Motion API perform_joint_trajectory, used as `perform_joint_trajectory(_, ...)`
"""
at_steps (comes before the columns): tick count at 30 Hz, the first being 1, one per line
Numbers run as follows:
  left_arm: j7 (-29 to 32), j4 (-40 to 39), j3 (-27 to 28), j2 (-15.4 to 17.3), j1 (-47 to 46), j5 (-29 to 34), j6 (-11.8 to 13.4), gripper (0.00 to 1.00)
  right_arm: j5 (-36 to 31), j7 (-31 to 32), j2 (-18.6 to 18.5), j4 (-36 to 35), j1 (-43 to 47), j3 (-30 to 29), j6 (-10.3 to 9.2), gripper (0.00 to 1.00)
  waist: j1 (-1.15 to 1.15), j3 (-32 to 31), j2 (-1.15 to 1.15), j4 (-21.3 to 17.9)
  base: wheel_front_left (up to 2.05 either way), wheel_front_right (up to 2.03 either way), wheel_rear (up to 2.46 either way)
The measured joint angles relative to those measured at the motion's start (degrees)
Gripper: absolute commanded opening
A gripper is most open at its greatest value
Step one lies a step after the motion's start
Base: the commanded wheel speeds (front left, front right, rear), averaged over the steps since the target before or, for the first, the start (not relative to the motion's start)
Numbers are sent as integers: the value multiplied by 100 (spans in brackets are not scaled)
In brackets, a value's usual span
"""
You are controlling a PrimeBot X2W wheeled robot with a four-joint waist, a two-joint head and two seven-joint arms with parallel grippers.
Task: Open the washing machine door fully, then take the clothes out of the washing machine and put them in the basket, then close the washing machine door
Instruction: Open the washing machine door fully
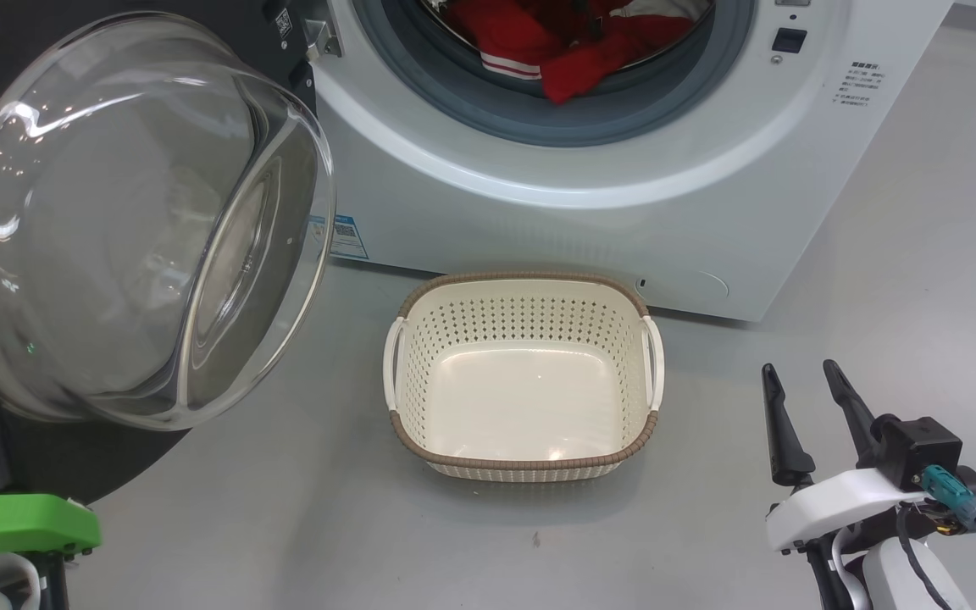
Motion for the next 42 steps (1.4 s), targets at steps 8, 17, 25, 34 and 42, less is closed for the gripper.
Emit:
perform_joint_trajectory(8, -44, 160, 45, 1, -20, 1, 0, 0, -8, 0, 0, 18, -5, -41, 0, 100, 0, 6, 0, -17, 0, 0, 0)
perform_joint_trajectory(17, -51, 134, -130, -116, -16, 142, 0, 0, -7, 0, 1, 76, -27, -41, 11, 100, 0, -84, 0, -22, 0, 0, 0)
perform_joint_trajectory(25, -52, -311, -515, -332, 382, 448, -1, 0, 15, 0, 1, 144, -21, 42, 47, 100, 0, -300, 0, -34, 0, 0, 0)
perform_joint_trajectory(34, -52, -779, -1072, -555, 770, 620, -133, 0, 26, 0, 3, 145, -19, 159, 62, 100, 0, -412, 0, -187, 0, 0, 0)
perform_joint_trajectory(42, -52, -964, -1412, -647, 981, 668, -237, 47, 107, 0, 2, 126, -17, 272, 62, 100, 0, -465, 0, -440, 0, 0, 0)
